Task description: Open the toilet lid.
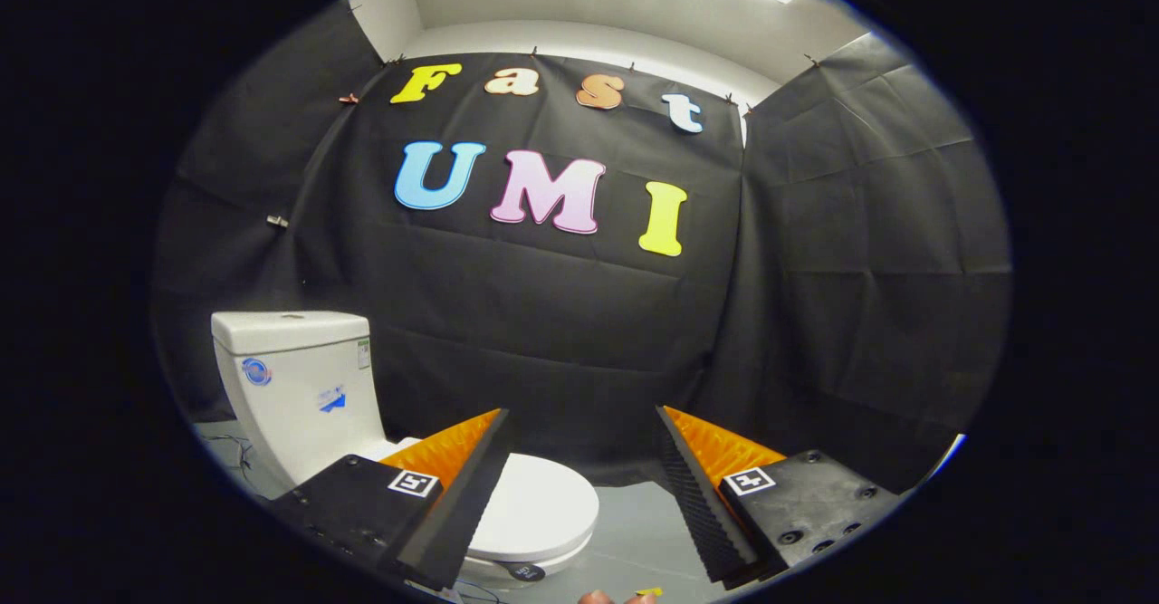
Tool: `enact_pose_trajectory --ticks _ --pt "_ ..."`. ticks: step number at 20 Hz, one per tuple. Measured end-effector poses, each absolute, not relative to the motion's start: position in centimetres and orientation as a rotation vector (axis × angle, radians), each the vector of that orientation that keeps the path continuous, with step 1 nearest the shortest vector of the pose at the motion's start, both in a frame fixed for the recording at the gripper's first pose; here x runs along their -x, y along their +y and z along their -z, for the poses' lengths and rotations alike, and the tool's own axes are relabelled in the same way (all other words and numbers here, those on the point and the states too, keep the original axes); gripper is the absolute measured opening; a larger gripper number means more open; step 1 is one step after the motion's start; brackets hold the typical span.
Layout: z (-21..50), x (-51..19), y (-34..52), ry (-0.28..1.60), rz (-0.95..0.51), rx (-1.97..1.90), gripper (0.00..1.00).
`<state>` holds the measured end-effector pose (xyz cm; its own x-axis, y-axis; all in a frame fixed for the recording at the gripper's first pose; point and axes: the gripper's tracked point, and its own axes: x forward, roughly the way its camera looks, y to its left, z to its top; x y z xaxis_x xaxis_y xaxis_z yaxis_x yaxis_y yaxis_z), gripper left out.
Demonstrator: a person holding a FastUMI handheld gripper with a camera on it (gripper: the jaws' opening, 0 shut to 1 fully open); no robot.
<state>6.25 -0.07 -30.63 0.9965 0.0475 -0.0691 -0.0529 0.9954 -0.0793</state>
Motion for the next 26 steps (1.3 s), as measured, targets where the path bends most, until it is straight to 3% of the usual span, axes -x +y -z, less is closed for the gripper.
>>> enact_pose_trajectory --ticks 8,18,26 --pt "42.5 -6.6 -1.5 0.296 -0.073 -0.131 0.98" --pt "57.3 -6.2 -0.4 0.728 -0.142 -0.61 0.99" --pt "63.5 -5.7 0.8 0.939 -0.15 -0.959 0.98"
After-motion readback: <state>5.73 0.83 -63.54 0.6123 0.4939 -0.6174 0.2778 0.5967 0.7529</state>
